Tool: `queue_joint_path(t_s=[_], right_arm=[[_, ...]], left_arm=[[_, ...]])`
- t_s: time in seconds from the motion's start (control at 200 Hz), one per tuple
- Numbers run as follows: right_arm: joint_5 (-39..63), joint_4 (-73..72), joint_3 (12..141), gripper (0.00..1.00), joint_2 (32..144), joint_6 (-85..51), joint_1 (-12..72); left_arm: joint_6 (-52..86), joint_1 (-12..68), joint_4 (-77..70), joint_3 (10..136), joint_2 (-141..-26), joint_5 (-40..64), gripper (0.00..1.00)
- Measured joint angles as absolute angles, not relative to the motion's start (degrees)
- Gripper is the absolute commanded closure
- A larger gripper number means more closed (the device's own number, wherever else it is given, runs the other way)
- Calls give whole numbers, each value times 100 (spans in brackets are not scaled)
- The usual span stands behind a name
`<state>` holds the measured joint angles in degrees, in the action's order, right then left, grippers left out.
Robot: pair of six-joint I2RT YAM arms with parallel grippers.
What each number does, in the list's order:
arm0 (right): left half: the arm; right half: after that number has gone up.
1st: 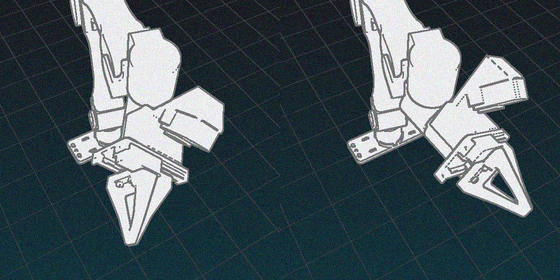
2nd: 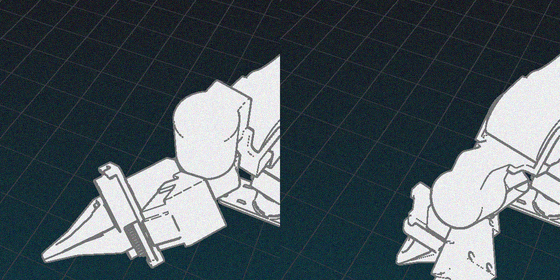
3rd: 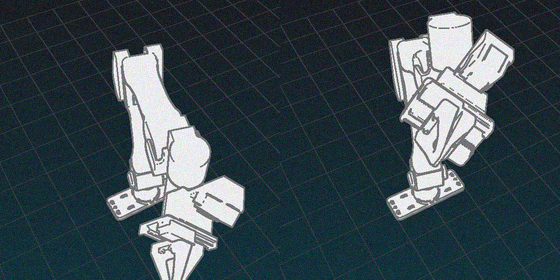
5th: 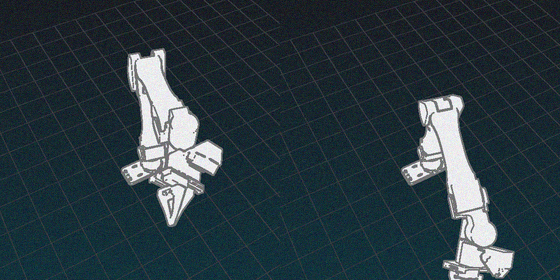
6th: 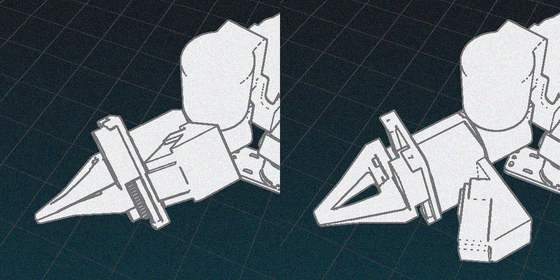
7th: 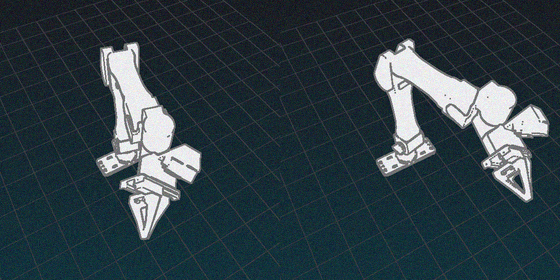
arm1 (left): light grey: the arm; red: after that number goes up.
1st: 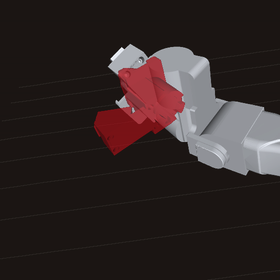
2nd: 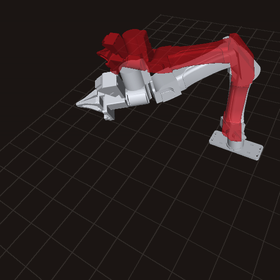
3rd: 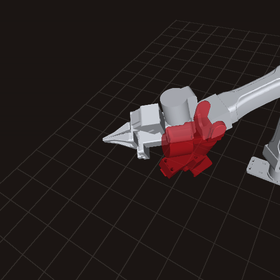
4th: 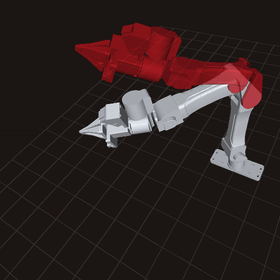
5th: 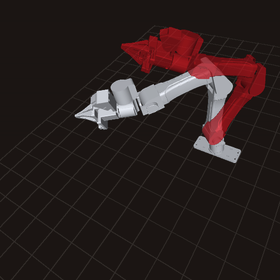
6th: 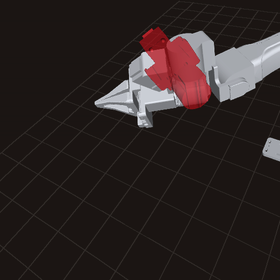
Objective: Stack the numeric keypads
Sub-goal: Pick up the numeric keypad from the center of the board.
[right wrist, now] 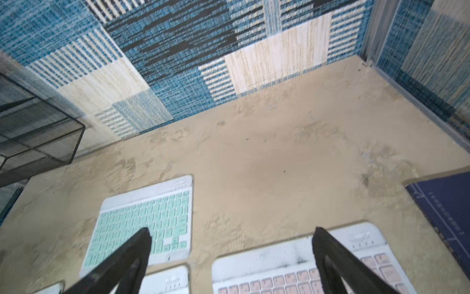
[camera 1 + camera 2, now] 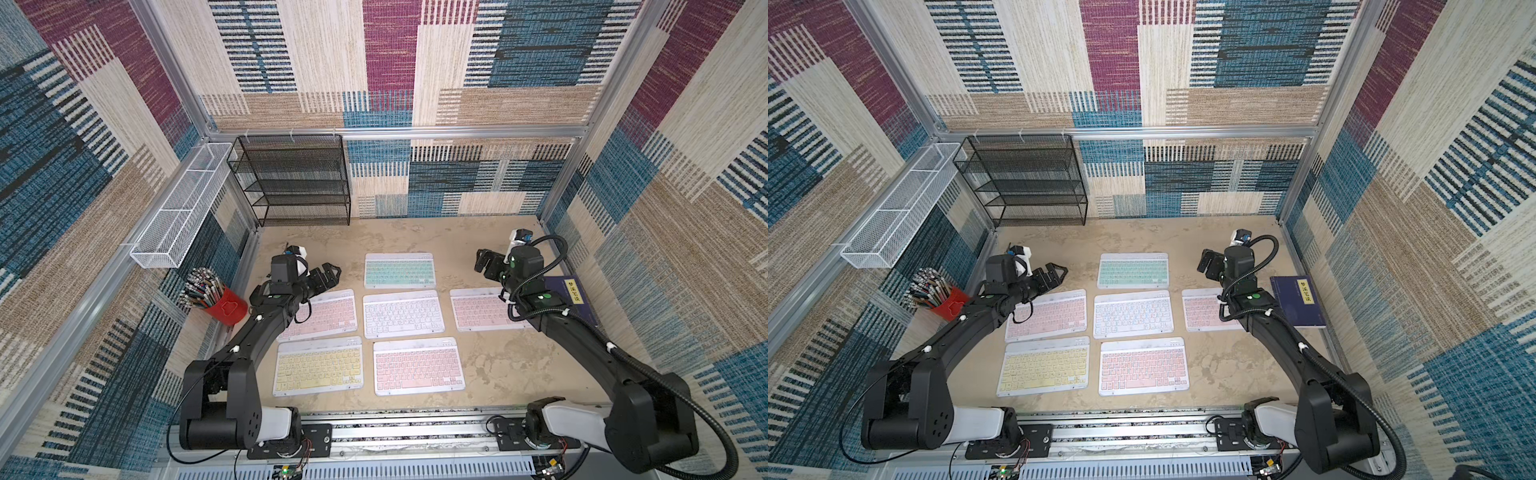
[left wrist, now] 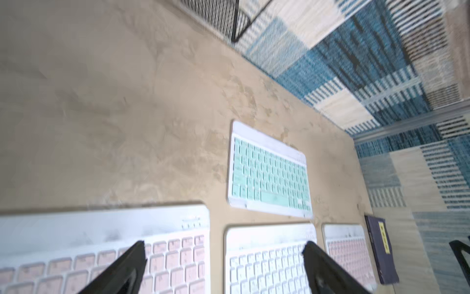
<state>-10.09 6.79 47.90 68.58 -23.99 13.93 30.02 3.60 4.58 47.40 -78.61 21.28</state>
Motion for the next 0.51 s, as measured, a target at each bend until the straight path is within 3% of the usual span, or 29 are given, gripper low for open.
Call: queue_joint_path(t_s=[0.165, 0.235, 0.27, 0.506], right_arm=[[-993, 1778, 4901, 0, 6635, -2718, 1817], [-810, 2115, 4904, 1, 6639, -2834, 1953], [-720, 2272, 4901, 1, 6652, -2882, 2027], [-239, 2993, 4797, 2, 6737, -3323, 2762]], left_arm=[[3020, 1133, 1802, 5146, -7732, 1999, 0], [3020, 1415, 2279, 5349, -7647, 1968, 11], [3020, 1514, 2541, 5459, -7642, 1984, 0], [3203, 2189, 3844, 5734, -7124, 1662, 1]])
